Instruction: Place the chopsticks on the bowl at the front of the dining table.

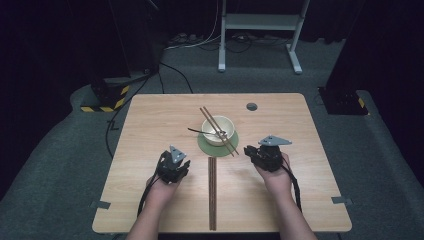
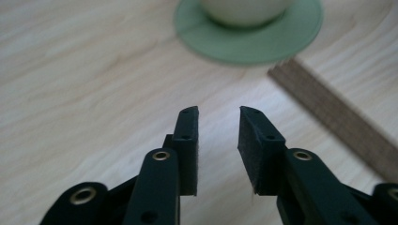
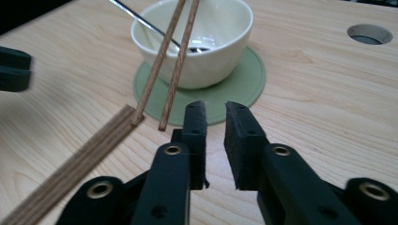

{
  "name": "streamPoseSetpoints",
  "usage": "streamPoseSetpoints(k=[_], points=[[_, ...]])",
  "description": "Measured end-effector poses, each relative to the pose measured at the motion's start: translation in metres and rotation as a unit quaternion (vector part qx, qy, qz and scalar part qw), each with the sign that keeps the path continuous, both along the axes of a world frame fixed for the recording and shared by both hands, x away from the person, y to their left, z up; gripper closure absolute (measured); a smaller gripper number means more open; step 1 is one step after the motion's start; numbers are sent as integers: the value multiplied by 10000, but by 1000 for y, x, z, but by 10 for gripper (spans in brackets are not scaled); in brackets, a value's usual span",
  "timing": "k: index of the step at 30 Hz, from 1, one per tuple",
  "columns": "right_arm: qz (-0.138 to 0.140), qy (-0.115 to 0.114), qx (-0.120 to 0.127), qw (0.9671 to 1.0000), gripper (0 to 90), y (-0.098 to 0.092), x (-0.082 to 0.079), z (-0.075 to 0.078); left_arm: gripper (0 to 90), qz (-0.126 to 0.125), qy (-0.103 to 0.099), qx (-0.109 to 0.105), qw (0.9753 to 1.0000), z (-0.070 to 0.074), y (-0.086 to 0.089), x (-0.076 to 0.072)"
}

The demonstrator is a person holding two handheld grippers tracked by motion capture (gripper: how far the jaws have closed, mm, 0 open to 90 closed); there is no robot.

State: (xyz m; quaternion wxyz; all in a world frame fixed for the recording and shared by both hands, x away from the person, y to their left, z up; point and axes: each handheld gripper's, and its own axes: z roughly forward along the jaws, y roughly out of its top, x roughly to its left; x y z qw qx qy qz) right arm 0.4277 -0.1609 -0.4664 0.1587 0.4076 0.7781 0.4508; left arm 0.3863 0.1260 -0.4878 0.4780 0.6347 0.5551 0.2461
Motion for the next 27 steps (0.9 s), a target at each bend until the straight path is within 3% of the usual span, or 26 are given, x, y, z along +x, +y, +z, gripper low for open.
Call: streamPoseSetpoints(k=[3,9,13,16,25,27], points=[[9,-90,76,9999,815,0,-1,2,735,47,-36,-170,9998,1,-15,9],[65,-235,-62,9997,813,9,-4,0,758,152,-198,-141,9996,0,-37,24],[117,-179,-100,9997,797,14,-4,-3,708,137,-337,-259,9990,2,-53,33],[122,-227,-131,9996,787,16,-3,-4,694,46,-348,-222,9991,1,-65,37],[245,-168,-217,9993,783,23,-3,-11,677,108,-408,-359,9985,-1,-78,40],[274,-165,-221,9992,782,26,-5,-10,677,117,-366,-301,9988,-2,-78,41]])
